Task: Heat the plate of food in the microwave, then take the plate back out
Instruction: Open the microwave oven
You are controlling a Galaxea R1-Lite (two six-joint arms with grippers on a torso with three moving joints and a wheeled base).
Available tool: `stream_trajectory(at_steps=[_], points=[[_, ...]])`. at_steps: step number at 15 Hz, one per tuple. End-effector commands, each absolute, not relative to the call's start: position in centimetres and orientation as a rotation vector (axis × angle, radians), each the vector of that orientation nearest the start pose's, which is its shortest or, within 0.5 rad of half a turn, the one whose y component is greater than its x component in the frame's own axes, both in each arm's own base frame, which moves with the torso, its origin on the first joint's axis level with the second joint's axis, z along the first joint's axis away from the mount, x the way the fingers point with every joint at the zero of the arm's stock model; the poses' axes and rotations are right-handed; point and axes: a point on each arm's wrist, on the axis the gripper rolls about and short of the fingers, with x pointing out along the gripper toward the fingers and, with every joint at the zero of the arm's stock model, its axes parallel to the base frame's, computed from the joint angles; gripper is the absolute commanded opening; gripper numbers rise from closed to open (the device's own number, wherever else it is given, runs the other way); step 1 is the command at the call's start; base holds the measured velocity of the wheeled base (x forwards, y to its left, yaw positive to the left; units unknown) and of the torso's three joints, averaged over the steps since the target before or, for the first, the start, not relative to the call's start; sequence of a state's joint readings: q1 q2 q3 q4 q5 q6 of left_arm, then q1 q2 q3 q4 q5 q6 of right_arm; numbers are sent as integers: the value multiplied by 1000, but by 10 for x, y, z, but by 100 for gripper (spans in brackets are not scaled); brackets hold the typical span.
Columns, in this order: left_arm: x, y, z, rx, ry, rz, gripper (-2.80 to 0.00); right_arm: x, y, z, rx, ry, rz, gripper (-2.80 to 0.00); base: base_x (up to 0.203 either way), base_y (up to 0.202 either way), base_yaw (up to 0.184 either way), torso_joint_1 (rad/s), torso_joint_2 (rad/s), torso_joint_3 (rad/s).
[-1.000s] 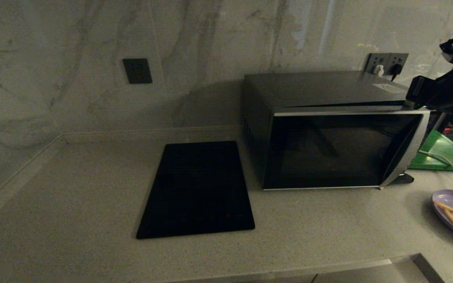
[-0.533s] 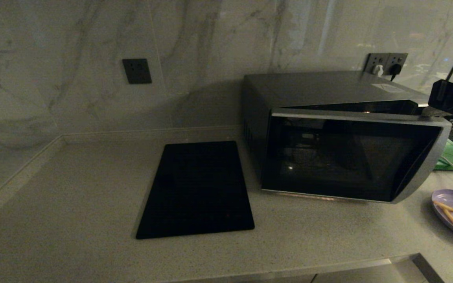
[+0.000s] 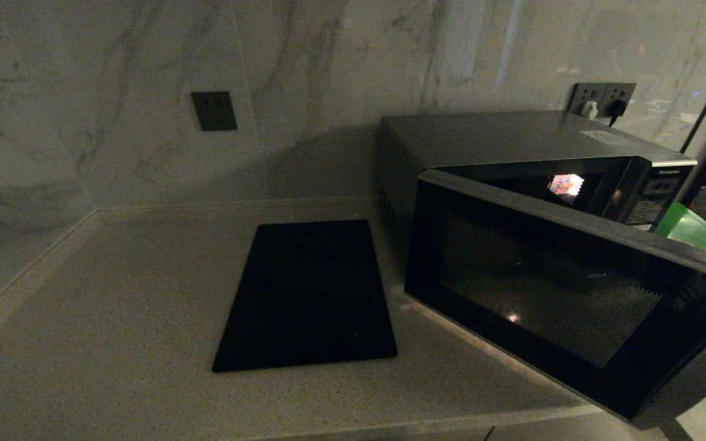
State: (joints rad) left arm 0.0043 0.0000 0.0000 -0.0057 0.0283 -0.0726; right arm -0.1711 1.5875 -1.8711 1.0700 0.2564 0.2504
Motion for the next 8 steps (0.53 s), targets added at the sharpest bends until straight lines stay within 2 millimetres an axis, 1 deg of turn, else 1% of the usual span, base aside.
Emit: stream_trajectory(at_steps=[1, 3, 5, 7, 8], points=[[-23, 1, 76, -74, -6, 34, -280, 190, -27, 359, 398, 760, -9, -280, 0, 0, 0, 0, 0, 0], [-23, 1, 76, -74, -6, 34, -280, 178, -18, 353, 368, 835, 29, -280, 0, 0, 0, 0, 0, 0], [-23, 1, 76, -74, -6, 34, -280, 171, -7, 346, 301, 911, 100, -280, 0, 0, 0, 0, 0, 0], [-23, 1, 76, -74, -7, 34, -280, 168, 11, 339, 246, 968, 191, -280, 0, 0, 0, 0, 0, 0], [-23, 1, 76, -74, -6, 34, -280, 164, 23, 332, 208, 1007, 254, -280, 0, 0, 0, 0, 0, 0]])
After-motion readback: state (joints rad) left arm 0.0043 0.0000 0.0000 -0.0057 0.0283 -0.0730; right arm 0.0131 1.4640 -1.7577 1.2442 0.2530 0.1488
